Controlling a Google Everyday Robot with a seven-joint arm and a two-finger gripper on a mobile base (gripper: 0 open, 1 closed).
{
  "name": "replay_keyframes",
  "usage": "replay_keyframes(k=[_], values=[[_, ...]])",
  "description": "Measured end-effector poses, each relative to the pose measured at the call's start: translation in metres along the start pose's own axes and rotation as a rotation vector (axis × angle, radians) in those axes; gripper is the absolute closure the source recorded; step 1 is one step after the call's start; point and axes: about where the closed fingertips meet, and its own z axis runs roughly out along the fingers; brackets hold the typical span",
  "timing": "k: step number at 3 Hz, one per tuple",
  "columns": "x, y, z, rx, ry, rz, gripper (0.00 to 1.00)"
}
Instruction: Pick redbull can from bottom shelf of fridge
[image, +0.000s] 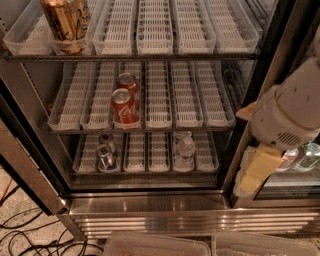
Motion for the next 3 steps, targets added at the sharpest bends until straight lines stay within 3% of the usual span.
replay_keyframes(k=[2,3], values=[[-0.029,0.049,0.105,-0.104,-0.127,-0.017,0.0],[-0.042,0.063,0.155,-0.106,-0.186,-0.004,0.0]])
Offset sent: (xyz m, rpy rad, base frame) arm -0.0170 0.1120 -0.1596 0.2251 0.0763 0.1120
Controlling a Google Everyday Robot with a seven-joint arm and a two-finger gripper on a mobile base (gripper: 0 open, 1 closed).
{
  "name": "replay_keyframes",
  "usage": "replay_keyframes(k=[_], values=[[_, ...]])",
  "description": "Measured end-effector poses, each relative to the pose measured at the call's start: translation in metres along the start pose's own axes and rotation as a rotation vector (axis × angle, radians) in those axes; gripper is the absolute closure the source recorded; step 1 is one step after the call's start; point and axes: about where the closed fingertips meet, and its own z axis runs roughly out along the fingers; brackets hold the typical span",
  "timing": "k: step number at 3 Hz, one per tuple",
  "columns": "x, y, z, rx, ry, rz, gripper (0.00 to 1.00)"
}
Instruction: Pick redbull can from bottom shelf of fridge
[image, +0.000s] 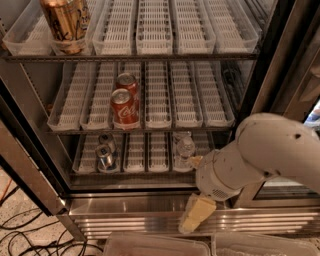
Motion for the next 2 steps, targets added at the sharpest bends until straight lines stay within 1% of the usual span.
replay_keyframes(k=[1,2], values=[[-0.019,-0.007,0.032,-0.017,-0.183,0.031,0.0],[-0.067,-0.016,0.039,-0.08,-0.457,-0.018,0.0]])
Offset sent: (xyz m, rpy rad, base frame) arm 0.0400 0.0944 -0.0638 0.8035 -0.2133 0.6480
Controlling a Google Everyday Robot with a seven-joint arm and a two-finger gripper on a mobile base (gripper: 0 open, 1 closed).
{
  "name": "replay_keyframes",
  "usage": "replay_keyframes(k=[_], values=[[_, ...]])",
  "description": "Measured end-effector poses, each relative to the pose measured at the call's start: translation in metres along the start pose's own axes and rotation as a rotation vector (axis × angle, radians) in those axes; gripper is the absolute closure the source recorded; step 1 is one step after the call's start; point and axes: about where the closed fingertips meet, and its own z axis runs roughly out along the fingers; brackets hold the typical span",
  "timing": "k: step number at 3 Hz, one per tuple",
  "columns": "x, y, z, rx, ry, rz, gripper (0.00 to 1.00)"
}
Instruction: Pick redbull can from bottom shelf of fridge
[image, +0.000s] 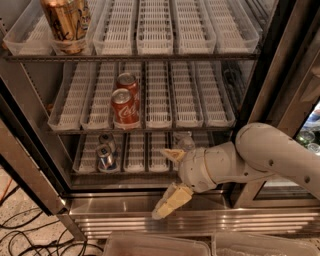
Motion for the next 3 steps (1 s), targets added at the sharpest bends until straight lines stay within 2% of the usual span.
replay_keyframes(k=[1,2,3], values=[[0.007,0.0,0.019,-0.043,-0.064,-0.047,0.0],[0.008,0.0,0.019,-0.043,-0.064,-0.047,0.0],[0.023,0.005,0.029,-0.027,-0.099,-0.024,0.0]])
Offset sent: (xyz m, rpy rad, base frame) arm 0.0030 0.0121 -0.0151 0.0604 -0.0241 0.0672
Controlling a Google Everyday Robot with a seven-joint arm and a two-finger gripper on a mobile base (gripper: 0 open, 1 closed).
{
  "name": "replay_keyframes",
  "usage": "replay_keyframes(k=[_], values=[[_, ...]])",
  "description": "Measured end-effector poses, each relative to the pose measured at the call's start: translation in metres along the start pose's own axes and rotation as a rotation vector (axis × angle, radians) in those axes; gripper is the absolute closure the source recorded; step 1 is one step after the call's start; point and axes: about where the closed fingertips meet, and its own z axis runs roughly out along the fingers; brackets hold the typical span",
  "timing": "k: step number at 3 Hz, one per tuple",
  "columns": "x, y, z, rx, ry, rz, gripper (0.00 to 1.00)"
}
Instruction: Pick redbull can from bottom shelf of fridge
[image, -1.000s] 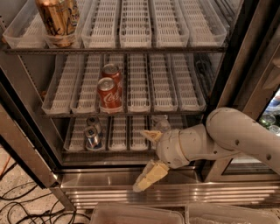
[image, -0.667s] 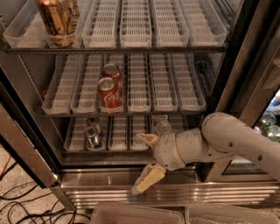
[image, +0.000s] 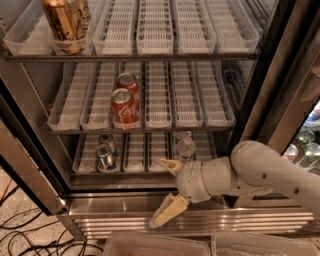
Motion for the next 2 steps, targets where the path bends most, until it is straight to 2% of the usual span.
replay_keyframes(k=[1,2], values=[[0.026,0.02,0.023,0.02,-0.065,-0.002,0.0],[0.048,0.041,0.057,0.057,-0.107,-0.051,0.0]])
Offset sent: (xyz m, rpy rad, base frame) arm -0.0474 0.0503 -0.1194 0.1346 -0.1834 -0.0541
